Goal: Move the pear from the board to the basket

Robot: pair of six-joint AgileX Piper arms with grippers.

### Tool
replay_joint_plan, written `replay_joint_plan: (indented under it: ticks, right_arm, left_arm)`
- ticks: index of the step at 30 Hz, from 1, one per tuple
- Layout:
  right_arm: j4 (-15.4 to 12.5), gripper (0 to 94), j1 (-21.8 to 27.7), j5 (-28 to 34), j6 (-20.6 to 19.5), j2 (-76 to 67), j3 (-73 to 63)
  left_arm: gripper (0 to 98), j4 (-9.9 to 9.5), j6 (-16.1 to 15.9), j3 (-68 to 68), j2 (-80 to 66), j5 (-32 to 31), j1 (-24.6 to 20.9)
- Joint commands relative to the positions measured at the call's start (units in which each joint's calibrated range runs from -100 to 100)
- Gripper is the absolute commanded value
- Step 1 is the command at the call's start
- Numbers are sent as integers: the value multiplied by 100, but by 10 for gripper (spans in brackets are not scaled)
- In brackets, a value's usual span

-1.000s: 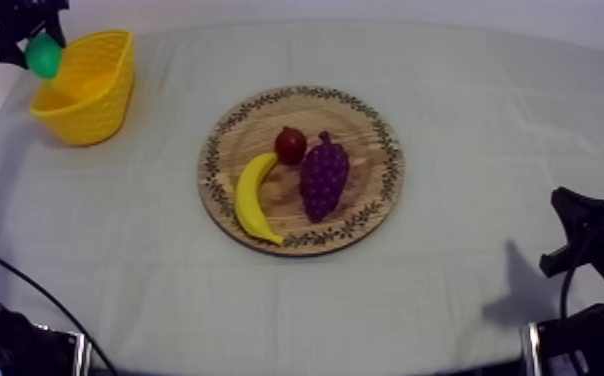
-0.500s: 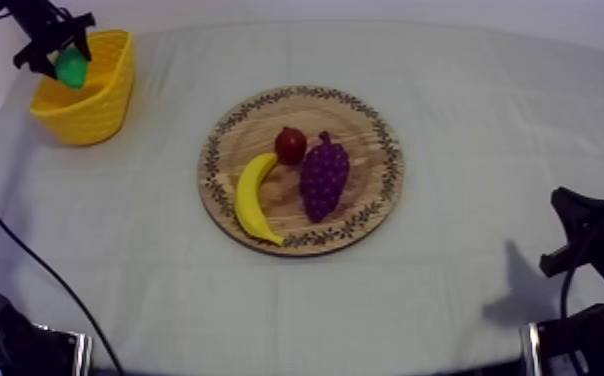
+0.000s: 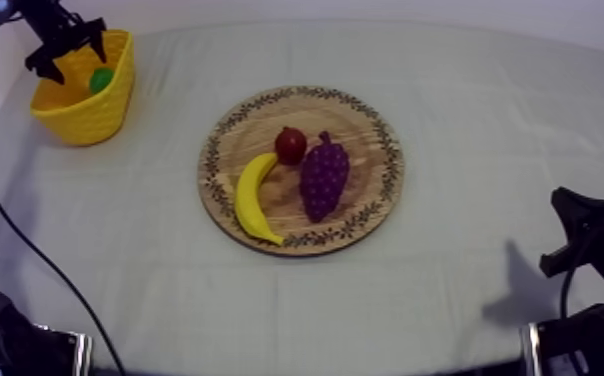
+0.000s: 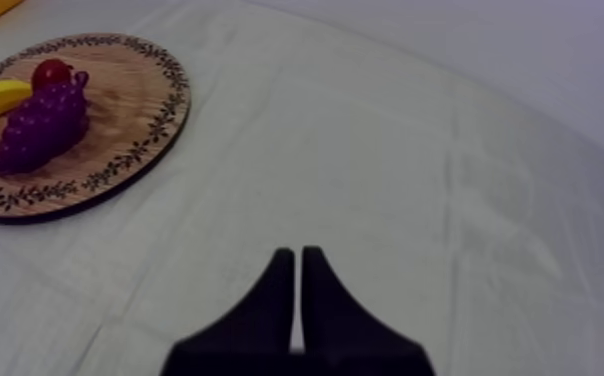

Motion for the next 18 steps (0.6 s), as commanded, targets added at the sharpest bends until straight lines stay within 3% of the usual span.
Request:
replay_joint_plan:
  ticks: [1, 12, 18]
  right_arm:
    - [-1, 4, -1, 2, -4, -4, -5]
    - [-1, 4, -1, 2, -6, -4, -5]
    - [-1, 4, -1, 2, -4, -4, -5]
  left_arm:
    - [942, -2, -1, 24, -27, -19, 6]
    - [950, -18, 7, 472, -330, -95, -1]
    - [800, -3, -5, 925, -657, -188, 1]
